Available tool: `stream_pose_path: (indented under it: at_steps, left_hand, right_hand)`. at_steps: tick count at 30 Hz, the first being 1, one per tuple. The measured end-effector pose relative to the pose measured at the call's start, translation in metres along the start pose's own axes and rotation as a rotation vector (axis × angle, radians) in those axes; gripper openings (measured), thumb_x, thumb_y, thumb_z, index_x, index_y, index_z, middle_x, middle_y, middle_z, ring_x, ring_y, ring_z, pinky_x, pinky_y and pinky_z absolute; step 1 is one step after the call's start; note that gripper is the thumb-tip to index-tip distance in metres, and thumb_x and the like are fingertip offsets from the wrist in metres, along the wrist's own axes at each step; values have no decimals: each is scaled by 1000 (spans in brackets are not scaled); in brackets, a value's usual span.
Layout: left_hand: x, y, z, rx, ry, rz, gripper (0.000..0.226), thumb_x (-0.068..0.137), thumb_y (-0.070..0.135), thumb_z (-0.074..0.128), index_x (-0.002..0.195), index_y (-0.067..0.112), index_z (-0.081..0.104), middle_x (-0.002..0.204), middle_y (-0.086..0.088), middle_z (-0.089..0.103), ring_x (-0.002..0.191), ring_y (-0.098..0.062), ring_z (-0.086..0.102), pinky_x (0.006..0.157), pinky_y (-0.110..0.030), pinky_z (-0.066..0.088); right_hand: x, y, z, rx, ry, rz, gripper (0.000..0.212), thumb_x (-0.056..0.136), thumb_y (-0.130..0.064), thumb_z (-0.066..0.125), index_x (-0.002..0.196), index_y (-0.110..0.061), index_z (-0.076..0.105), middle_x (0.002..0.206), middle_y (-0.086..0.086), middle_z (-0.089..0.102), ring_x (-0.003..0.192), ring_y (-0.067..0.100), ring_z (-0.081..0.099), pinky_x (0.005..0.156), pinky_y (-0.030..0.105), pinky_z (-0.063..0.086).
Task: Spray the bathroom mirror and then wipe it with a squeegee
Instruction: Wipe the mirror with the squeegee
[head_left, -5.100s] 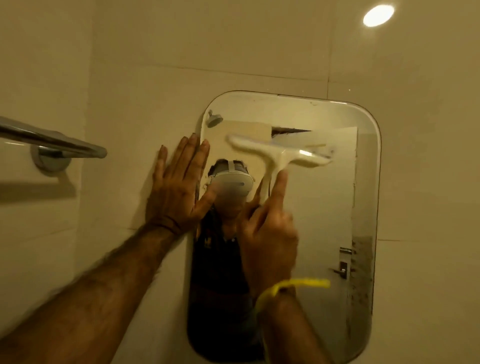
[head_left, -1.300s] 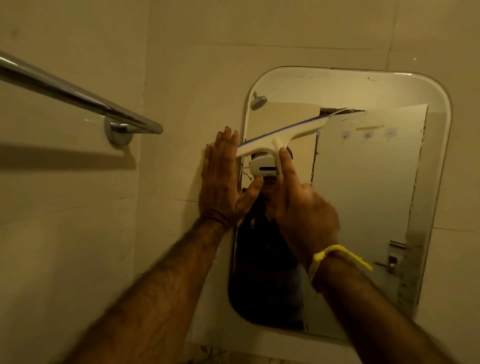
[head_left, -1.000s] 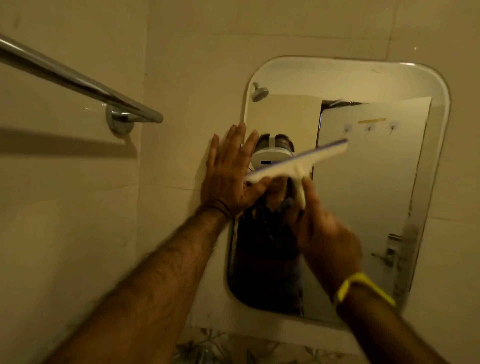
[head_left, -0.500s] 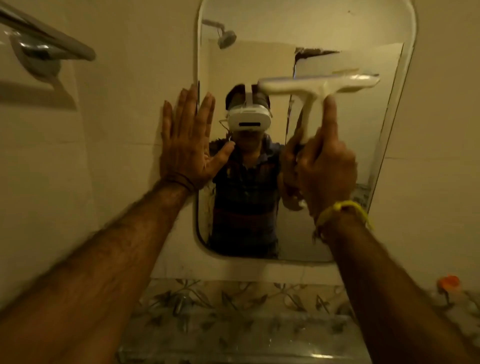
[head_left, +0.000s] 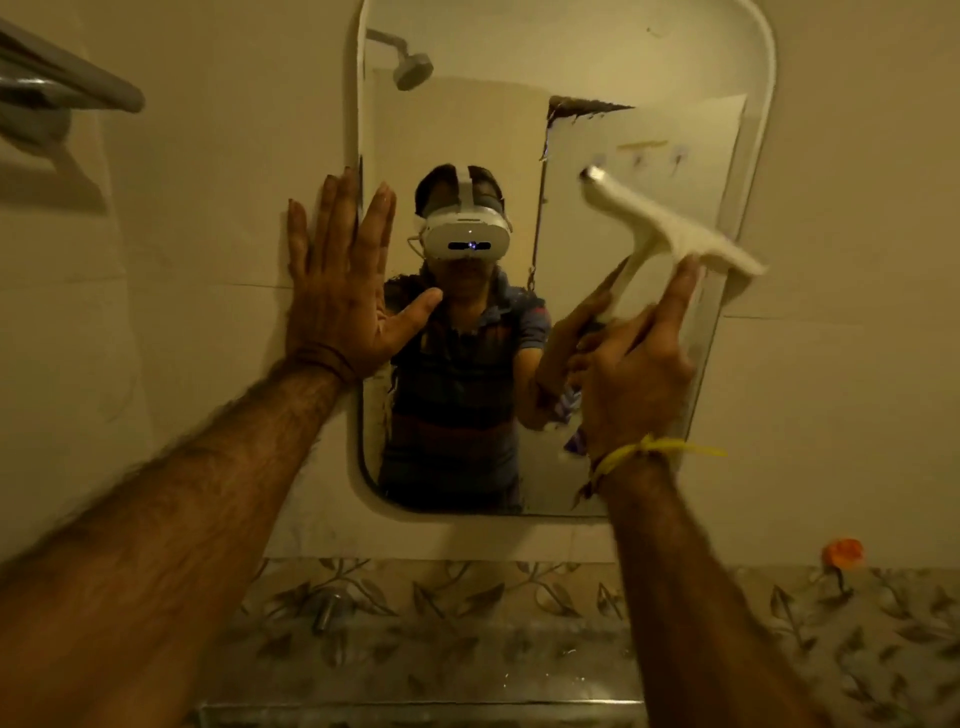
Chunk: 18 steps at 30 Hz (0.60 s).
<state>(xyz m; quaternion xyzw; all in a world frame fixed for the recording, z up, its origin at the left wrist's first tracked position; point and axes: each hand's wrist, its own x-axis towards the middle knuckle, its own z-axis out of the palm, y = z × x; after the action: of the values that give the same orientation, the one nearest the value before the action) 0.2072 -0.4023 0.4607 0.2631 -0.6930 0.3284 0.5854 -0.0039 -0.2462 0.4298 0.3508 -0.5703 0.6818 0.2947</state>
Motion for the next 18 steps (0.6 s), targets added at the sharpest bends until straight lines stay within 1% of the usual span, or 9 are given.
stream_pose_path:
  at_steps: [3,5,7,8,9,11,13,15,18]
  left_hand:
    - [-2,-1,2,1,23,3,93,93,68,48,161,13,16,166,-22,17,155,-37,14,123,-62,2]
    - [-2,-1,3,-5,30,2,94,92,68,48,161,13,16,166,-22,17,155,-36,14,123,-61,2]
    - [-1,-2,4,-5,30,-4,95,92,69,48,161,14,16,166,-21,17,156,-35,12,124,-61,1]
    - [-1,-3,4,-3,29,-8,95,91,69,49,161,14,15,167,-21,17,156,-35,12,124,-60,0]
    - [-2,-3,4,-2,26,-10,96,91,69,49,161,14,15,167,-21,16,156,-34,11,124,-60,0]
    - [-2,-2,4,-4,20,-11,96,91,69,49,162,14,14,167,-20,16,157,-34,10,124,-59,-1]
    - [-1,-2,3,-5,17,-10,96,91,69,48,161,14,15,167,-20,15,156,-34,10,124,-58,-2]
    - [0,-3,3,-7,20,-5,94,92,67,48,161,14,14,167,-21,15,156,-34,11,124,-58,-2]
    - [-1,-4,3,-19,25,-7,91,93,64,46,162,15,12,167,-20,15,156,-34,11,125,-52,-6]
  right_hand:
    - [-45,7,-10,-14,-29,-1,59,99,-33,33,155,-23,17,61,5,59,45,16,54,43,36,53]
    - [-27,8,-7,16,-1,-5,60,98,-37,30,155,-25,17,59,2,58,43,14,53,40,31,52]
    - [13,-1,-2,55,71,35,60,97,-39,27,154,-25,19,54,-7,49,39,6,48,35,13,43]
    - [29,-7,0,66,119,48,59,97,-36,29,154,-21,23,52,-12,43,37,2,42,33,7,37]
    - [35,-11,0,63,153,52,58,98,-33,30,153,-19,26,51,-14,39,36,0,39,33,5,35]
    - [15,-12,2,72,125,81,57,100,-34,29,155,-21,21,51,-11,45,37,1,43,35,8,41]
    - [-32,-6,1,70,-3,93,58,102,-33,30,155,-30,8,58,-2,57,43,6,53,41,21,52]
    - [-65,-7,-4,52,-103,68,61,102,-30,34,153,-36,1,64,2,61,49,10,57,48,31,57]
    - [-38,-20,6,97,-80,48,62,98,-43,28,155,-31,7,66,3,62,51,13,60,49,31,58]
